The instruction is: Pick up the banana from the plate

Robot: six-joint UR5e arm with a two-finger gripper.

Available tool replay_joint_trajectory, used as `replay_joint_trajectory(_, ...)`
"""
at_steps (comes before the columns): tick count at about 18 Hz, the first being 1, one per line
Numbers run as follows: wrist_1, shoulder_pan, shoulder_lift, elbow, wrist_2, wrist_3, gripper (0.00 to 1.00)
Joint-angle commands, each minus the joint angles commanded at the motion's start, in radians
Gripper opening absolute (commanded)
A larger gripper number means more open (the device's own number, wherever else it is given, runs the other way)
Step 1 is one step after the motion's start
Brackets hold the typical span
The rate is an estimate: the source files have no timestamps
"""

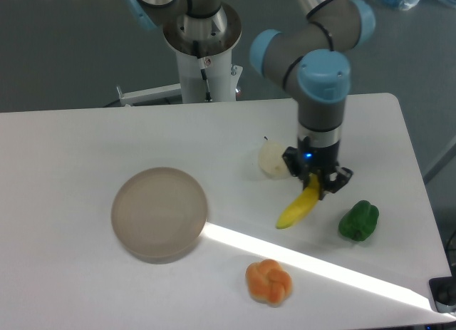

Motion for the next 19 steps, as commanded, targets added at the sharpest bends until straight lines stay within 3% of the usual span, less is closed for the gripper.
replay_joint_trajectory(19,0.003,-0.018,-0.051,0.069,0.005,-0.017,0.29)
